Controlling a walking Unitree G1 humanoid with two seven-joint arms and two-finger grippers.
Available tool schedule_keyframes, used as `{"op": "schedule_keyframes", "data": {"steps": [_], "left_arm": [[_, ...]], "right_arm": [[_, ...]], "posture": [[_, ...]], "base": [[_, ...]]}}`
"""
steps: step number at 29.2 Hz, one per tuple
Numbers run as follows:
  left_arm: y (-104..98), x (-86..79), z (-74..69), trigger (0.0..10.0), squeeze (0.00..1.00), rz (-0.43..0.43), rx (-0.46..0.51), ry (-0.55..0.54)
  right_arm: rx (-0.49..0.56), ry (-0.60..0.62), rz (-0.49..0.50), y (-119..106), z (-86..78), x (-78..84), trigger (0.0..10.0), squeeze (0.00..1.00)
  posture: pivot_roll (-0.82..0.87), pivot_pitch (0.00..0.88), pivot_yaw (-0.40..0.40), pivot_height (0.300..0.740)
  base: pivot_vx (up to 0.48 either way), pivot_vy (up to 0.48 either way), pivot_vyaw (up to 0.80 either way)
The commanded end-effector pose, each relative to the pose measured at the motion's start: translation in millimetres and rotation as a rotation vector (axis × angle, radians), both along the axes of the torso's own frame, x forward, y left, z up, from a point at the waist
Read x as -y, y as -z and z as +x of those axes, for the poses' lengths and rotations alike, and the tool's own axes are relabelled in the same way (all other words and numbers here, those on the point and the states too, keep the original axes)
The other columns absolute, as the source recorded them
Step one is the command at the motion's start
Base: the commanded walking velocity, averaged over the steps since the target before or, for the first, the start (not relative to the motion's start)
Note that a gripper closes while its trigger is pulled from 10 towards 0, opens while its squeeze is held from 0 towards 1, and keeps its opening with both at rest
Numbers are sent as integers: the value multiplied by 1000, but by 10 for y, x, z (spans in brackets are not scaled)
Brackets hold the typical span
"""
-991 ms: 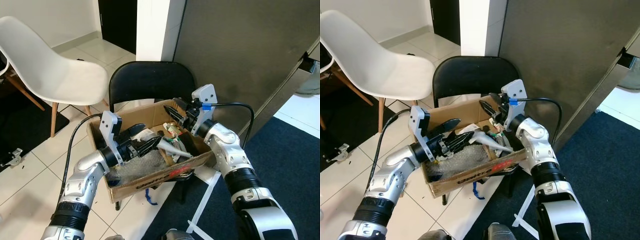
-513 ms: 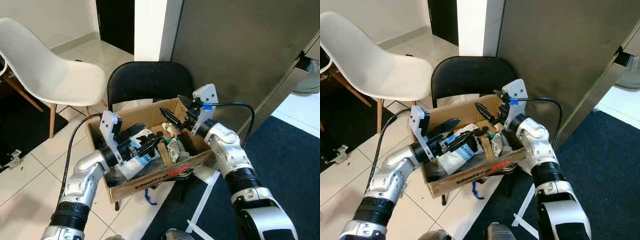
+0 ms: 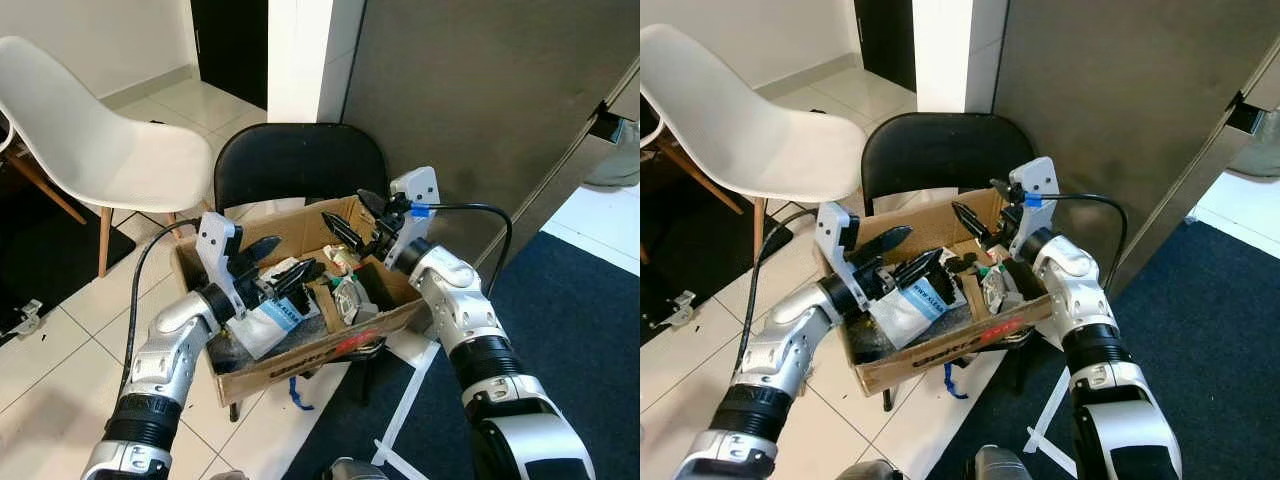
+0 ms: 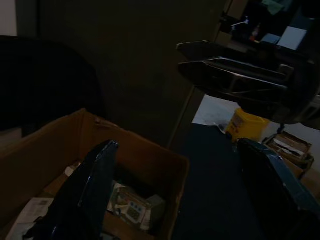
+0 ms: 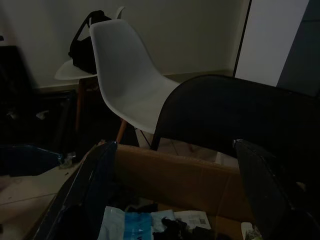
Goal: Picking trash to rubbish bin
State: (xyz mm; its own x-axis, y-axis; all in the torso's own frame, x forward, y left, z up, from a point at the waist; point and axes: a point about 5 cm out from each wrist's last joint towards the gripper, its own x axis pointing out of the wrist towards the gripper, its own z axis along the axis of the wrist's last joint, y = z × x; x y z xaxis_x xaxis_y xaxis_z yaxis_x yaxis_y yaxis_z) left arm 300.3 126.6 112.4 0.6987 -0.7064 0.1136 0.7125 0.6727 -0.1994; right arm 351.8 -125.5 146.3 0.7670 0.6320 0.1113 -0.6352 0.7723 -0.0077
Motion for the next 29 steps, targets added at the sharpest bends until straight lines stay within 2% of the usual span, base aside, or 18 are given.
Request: {"op": "schedule_keyframes", "data": {"steps": [1, 7, 29], "left_arm": [[23, 35, 11, 10000, 0, 2, -10, -3], [24, 64, 23, 10000, 0, 13, -7, -10], [24, 80, 27, 10000, 0, 29, 3, -13]], "right_arm": [[-13, 14, 14, 4, 11, 36, 10000, 0], [-13, 14, 16, 0, 12, 35, 10000, 0], [-14, 12, 14, -3, 14, 33, 10000, 0]], "posture": [[-21, 0, -68, 740], [-22, 0, -66, 740], [-22, 0, -64, 740]], "base": [[0, 0, 0], [0, 0, 0], [-256, 0, 0]]}}
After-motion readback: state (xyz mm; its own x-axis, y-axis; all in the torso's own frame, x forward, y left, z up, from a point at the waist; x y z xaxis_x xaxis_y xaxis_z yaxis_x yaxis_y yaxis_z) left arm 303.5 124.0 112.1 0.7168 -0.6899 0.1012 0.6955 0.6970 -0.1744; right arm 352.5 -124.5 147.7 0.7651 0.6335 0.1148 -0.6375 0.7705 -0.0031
